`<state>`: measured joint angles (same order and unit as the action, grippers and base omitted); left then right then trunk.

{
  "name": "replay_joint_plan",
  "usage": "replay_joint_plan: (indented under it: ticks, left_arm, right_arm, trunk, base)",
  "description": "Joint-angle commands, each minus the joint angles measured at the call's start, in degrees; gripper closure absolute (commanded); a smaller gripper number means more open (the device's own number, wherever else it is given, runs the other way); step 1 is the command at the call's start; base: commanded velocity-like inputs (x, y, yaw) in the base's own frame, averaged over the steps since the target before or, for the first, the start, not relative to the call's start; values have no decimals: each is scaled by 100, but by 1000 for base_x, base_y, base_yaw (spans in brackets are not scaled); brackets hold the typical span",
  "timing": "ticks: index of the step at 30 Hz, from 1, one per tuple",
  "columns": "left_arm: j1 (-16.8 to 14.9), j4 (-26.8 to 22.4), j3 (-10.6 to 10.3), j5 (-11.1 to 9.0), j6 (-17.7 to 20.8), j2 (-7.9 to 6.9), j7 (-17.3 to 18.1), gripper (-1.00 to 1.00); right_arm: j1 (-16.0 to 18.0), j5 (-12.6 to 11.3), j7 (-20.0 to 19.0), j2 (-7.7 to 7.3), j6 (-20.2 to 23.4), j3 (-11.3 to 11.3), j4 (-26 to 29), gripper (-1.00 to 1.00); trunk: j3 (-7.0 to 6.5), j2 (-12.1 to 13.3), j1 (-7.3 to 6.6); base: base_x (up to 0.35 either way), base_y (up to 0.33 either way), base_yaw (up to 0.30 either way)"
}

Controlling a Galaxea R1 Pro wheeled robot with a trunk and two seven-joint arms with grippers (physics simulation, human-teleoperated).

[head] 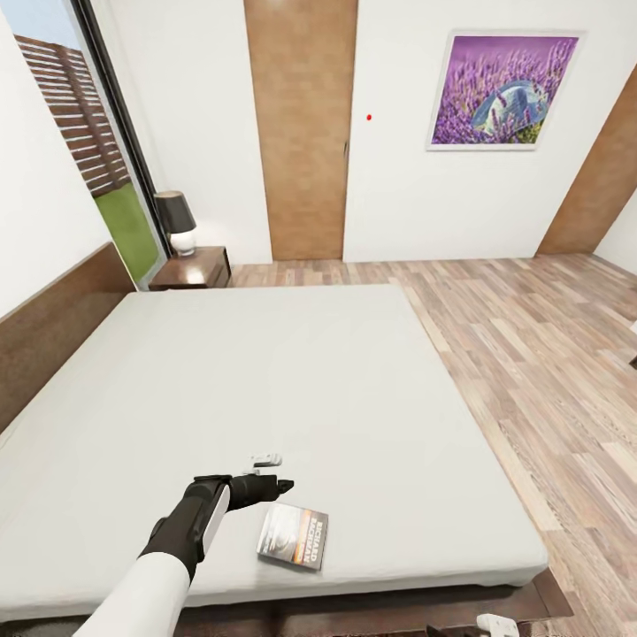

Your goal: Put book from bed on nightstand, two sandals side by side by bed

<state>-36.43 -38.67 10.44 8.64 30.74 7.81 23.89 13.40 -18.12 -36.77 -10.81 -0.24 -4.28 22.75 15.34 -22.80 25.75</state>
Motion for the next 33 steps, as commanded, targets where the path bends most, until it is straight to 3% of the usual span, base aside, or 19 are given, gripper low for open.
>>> replay_joint_plan:
  ticks: [1, 33]
  left_arm:
    - [-5, -8, 46, 59, 29, 10, 55, -100]
    - [-5, -8, 46, 59, 29, 10, 63, -100]
  right_arm:
    - [5, -25, -32, 0, -2, -12, -7, -100]
    - [5, -7, -32, 0, -2, -12, -7, -100]
  trunk:
    - [20, -11, 3]
    - [308, -11, 3]
  base:
    - [0, 0, 0]
    - [0, 0, 0]
